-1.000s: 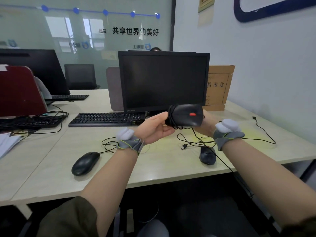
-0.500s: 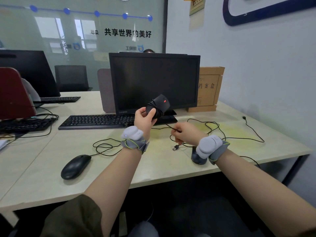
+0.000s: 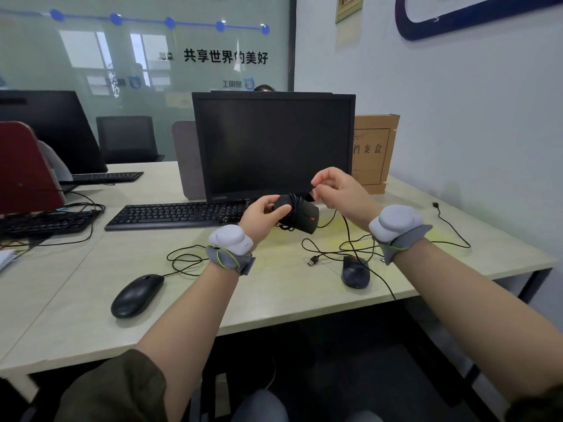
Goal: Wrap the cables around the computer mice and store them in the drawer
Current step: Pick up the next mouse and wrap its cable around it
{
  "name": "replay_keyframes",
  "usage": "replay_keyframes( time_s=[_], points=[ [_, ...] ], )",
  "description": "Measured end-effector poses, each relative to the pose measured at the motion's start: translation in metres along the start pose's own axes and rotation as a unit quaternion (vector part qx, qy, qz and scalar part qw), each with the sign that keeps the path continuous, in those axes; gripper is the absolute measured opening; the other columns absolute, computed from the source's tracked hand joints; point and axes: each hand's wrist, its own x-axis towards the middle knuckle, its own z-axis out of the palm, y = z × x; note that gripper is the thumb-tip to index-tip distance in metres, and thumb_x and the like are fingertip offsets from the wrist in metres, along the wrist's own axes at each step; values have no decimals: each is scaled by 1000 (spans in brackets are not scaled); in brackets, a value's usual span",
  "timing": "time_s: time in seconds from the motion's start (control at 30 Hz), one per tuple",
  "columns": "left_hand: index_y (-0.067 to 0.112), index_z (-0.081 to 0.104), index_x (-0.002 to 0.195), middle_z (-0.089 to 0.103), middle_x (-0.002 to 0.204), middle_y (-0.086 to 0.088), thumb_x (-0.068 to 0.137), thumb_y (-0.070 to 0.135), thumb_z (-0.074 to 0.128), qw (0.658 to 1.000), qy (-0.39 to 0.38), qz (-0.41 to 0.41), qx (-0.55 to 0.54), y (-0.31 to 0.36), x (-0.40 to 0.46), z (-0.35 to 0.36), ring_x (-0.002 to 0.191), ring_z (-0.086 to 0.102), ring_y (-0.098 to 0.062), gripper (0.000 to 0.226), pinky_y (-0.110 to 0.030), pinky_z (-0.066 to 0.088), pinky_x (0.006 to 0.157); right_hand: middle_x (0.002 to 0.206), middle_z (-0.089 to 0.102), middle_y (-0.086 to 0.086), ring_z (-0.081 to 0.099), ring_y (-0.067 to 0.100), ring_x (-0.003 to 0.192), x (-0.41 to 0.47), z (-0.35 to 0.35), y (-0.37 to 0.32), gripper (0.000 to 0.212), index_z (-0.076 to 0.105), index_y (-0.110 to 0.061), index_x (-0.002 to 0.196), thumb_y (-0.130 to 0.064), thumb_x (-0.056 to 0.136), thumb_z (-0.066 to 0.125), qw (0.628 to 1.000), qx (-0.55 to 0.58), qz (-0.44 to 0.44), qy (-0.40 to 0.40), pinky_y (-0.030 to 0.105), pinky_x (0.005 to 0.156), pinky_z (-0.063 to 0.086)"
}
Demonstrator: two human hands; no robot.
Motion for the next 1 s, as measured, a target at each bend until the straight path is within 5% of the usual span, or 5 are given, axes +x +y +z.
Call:
replay_keyframes(
  time_s=[0.37,0.5,0.77,0.93,1.0],
  points=[
    [14,55,101,50,95,-9,99,16,32,926,-238,-62,-287,18,-21,-6,79,50,-13,23,-22,51,77,72,63,-6,54,0,59,3,-12,13,9,65,-19,81,-13,86,61,998,57,20,17,14,57,47],
    [12,55,100,67,88,-5,100,21,32,897,-174,-74,-399,22,-17,0,77,64,-15,25,-23,55,74,41,56,-7,51,5,46,5,0,17,33,50,-9,66,10,89,38,990,89,105,18,24,52,42],
    [4,56,91,62,94,-13,97,16,42,899,-39,-44,-434,15,-7,16,71,71,-13,20,-24,58,75,70,68,5,65,12,53,-12,21,21,15,50,-25,109,-20,94,48,983,-50,103,-140,22,57,53],
    [-7,54,101,62,93,-15,95,13,47,857,61,-76,-505,14,-3,18,85,63,-23,22,-36,48,92,93,75,3,60,11,71,-12,22,29,23,60,-9,105,-24,92,46,952,-205,150,-171,14,57,44],
    [-5,54,92,60,88,-15,95,11,49,854,96,-65,-507,16,-1,19,83,61,-22,17,-33,49,91,95,73,7,66,17,82,-14,27,35,22,59,-14,109,-18,94,44,955,-190,149,-175,22,73,49]
  ],
)
